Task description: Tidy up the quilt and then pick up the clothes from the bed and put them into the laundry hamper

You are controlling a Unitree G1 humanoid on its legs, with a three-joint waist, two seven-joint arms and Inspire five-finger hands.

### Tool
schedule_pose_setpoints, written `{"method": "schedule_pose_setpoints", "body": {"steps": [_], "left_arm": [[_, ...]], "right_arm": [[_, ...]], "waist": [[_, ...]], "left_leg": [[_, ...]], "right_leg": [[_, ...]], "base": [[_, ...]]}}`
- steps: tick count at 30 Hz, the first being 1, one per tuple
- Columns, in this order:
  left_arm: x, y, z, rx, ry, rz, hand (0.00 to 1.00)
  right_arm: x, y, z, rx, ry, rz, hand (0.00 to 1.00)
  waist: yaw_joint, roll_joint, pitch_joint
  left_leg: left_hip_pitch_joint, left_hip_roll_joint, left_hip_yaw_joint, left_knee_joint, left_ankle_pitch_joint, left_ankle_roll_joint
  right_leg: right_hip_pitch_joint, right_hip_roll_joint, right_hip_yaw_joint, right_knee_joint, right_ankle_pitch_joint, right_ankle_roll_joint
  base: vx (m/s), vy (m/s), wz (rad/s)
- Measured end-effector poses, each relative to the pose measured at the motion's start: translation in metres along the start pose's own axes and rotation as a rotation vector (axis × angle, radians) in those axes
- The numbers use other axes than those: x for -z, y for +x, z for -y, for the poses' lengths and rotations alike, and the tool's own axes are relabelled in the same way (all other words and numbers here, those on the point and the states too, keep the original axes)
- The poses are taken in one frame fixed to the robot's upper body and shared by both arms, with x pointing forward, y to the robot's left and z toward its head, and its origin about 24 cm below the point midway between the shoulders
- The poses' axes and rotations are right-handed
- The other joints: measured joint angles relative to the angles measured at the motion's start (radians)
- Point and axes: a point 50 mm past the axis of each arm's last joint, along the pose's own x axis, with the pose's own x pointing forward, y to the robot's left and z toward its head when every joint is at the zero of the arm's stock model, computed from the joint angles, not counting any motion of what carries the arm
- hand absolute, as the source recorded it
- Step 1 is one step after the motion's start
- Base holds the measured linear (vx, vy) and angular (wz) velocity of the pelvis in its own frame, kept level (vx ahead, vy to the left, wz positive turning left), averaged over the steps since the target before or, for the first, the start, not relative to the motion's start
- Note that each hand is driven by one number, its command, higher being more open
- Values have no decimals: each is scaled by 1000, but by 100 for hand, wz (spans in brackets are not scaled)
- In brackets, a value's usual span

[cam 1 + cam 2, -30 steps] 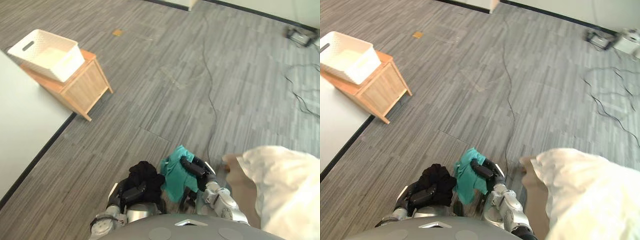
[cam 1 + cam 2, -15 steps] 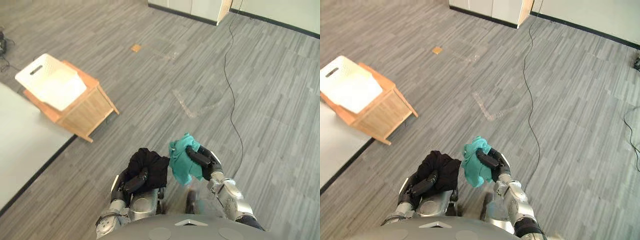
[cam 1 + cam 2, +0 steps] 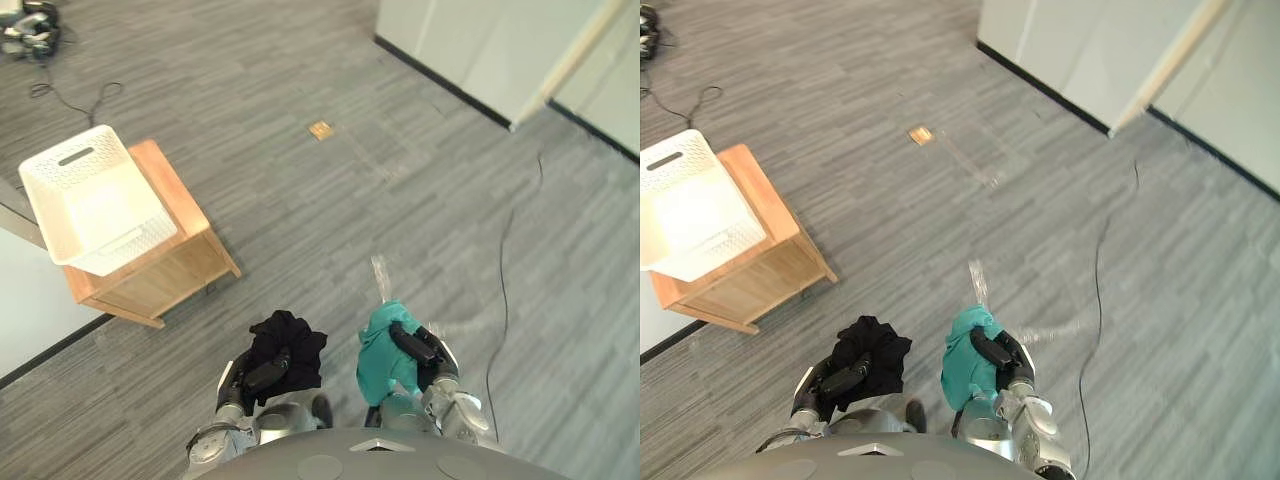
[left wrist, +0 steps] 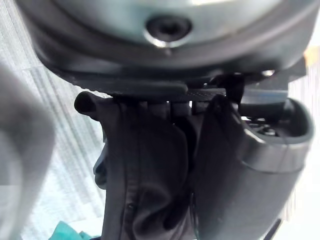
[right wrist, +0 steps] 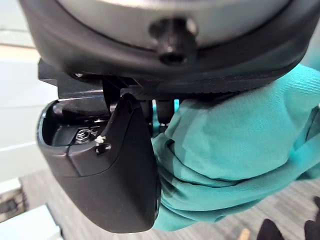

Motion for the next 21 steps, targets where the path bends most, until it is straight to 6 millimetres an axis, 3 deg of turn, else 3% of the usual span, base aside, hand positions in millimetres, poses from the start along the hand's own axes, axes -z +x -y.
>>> {"method": "schedule_pose_setpoints", "body": {"steps": [2, 3, 4, 5, 6, 7, 8, 9, 10, 12, 14, 17, 18, 19, 21], "left_arm": [[-12, 6, -4, -40, 0, 30, 0], [-16, 6, -8, -71, -17, 50, 0], [-15, 4, -15, -113, -44, 51, 0], [-13, 2, -19, -134, -58, 49, 0], [-6, -5, -29, -183, -81, 37, 0], [-6, -8, -32, -211, -106, 44, 0], [-1, -12, -28, -217, -136, 45, 0], [-4, -13, -20, -205, -166, 75, 0], [-6, -20, -14, -188, -206, 109, 0], [-18, -20, -8, -150, -215, 166, 0], [-52, -24, -9, -117, -222, 320, 0], [-80, -31, -15, -112, -268, 457, 0], [-90, -34, -16, -107, -295, 509, 0], [-95, -36, -20, -107, -299, 543, 0], [-91, -37, -23, -127, -311, 538, 0]], "right_arm": [[-12, -4, -6, -10, 18, 88, 0], [-19, -8, -10, -24, 27, 146, 0], [-24, -14, -14, -36, 33, 186, 0], [-25, -16, -16, -40, 40, 199, 0], [-27, -20, -20, -51, 36, 216, 0], [-30, -20, -20, -57, 6, 224, 0], [-36, -22, -17, -57, -24, 241, 0], [-46, -23, -14, -68, -63, 265, 0], [-65, -23, -7, -96, -167, 303, 0], [-89, -26, 10, -104, -222, 373, 0], [-131, -35, 35, -122, -208, 549, 0], [-147, -54, 42, -120, -207, 697, 0], [-147, -65, 44, -127, -238, 722, 0], [-141, -69, 44, -132, -247, 704, 0], [-116, -64, 39, -145, -206, 600, 0]], "waist": [[-3, -2, -3], [-7, -10, -6], [-10, -15, -9], [-13, -15, -10], [-21, -32, -22], [-26, -20, -20], [-25, 21, -18], [-22, 55, -14], [18, 73, -4], [29, 79, 0], [59, 57, 5], [46, 22, -18], [40, 24, -32], [57, 19, -48], [54, -13, -101]], "left_leg": [[27, 31, -47, 2, -37, -63], [53, 50, -62, 8, -76, -123], [88, 68, -77, 39, -125, -160], [107, 77, -90, 70, -150, -172], [136, 99, -117, 166, -196, -191], [121, 127, -119, 300, -205, -197], [62, 173, -107, 491, -181, -196], [-29, 231, -80, 694, -72, -196], [-155, 328, -31, 932, 165, -222], [-266, 361, 4, 1027, 53, -207], [-390, 346, 154, 916, -64, -210], [-427, 270, 376, 574, -79, -208], [-427, 232, 479, 388, -41, -195], [-424, 202, 516, 329, 26, -48], [-435, 191, 554, 374, -15, -2]], "right_leg": [[-81, -20, -10, -272, 67, 17], [-105, -23, 25, -461, 162, 35], [-114, -25, 104, -564, 237, 69], [-114, -27, 147, -561, 248, 77], [-98, -23, 198, -492, 319, 69], [-85, -25, 186, -393, 367, 53], [-64, -11, 141, -309, 313, 40], [-27, 14, 114, -274, 249, 17], [57, 35, 82, -279, 186, 0], [168, 32, 29, -343, 169, -3], [330, 14, -44, -489, 170, -2], [448, -10, -146, -604, 164, 24], [494, -7, -186, -626, 145, 58], [531, 2, -196, -637, 122, 92], [530, -23, -201, -590, 121, 94]], "base": [[673, -351, 113], [633, -399, 100], [662, -446, 100], [716, -536, 103], [589, -468, 100], [696, -594, 110], [520, -466, 91], [735, -638, 69], [710, -569, 66], [617, -472, 68], [501, -324, 71], [524, -214, 80], [631, -169, 65], [542, -126, 50], [604, -88, 59]]}}
